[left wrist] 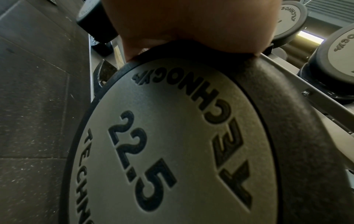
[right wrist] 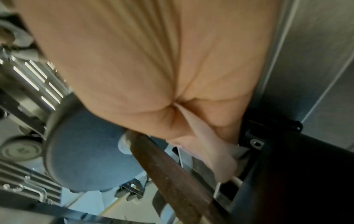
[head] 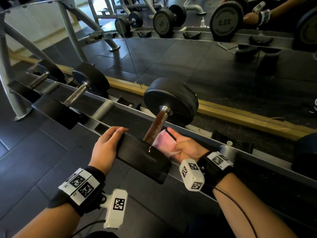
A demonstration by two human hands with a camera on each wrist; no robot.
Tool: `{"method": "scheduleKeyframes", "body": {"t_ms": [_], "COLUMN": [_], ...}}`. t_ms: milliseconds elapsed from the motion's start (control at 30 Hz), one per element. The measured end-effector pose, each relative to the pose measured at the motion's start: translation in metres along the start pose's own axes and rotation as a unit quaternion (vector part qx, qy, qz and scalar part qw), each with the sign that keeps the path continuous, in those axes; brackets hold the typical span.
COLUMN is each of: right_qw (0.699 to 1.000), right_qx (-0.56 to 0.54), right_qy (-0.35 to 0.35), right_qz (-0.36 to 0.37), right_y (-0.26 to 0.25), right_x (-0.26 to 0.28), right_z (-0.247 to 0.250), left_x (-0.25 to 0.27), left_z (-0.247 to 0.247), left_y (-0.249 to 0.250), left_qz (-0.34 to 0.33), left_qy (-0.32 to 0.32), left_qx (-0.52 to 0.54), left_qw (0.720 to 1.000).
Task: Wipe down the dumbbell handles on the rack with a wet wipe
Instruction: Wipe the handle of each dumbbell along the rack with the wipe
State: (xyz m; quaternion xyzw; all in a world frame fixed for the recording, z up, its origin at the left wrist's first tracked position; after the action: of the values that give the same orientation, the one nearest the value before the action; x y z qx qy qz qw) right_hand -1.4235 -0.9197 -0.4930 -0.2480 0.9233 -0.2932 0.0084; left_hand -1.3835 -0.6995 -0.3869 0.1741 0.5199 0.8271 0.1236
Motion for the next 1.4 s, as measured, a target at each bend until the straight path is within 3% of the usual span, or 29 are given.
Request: {"method": "scheduleKeyframes", "body": {"t_ms": [167,467,767,933,1067,1267,1400], "right_qw": [1.0,0.997,0.993,0.994,0.996,0.983,0.97], "right_qx": [0.025,-0.014,-0.058,0.091,0.057,0.086,0.132], "right_qy": [-0.017,-0.072,0.008,-0.025,-0.062,0.116,0.169], "right_qz": [-0.003,0.029,0.101,0.047,0.031,0.112,0.116], "right_y": [-0.001,0.021,-0.014,-0.005,0.007,-0.014,-0.014], "right_x": [-0.027,-0.007,-0.01,-0.002,0.009,0.001,-0.007], "right_z": [-0.018,-0.004,0.0,-0.016,-0.02,-0.01,-0.018], "left_x": [0.0,-0.003,-0.004,-0.004,-0.005,-0.004,-0.004], "left_z": [0.0,0.002,0.003,0.003,0.004,0.004,0.005], "left_y": [-0.001,-0.004,-0.008,-0.01,-0.012,-0.011,-0.011], "left_qz": [-0.005,-0.008,-0.002,-0.006,0.0,-0.005,-0.002], "left_qy": [-0.002,-0.01,-0.012,-0.015,-0.019,-0.028,-0.02], "left_qx": [-0.005,0.006,0.002,0.008,0.004,-0.009,-0.006], "left_qw": [1.0,1.0,1.0,1.0,1.0,1.0,1.0]}}
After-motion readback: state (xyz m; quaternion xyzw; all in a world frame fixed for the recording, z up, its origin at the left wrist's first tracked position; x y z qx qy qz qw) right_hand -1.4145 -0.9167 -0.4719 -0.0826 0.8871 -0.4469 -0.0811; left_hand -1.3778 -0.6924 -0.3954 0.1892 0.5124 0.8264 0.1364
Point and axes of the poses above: each hand's wrist, its own x-axis away from the middle knuckle, its own z-axis out of the back of the hand, y = z × x, the point moved 4 cm from there along -x, towards the middle knuckle, and after that the axes turned 14 degrees about -y, right-handed, at the moved point
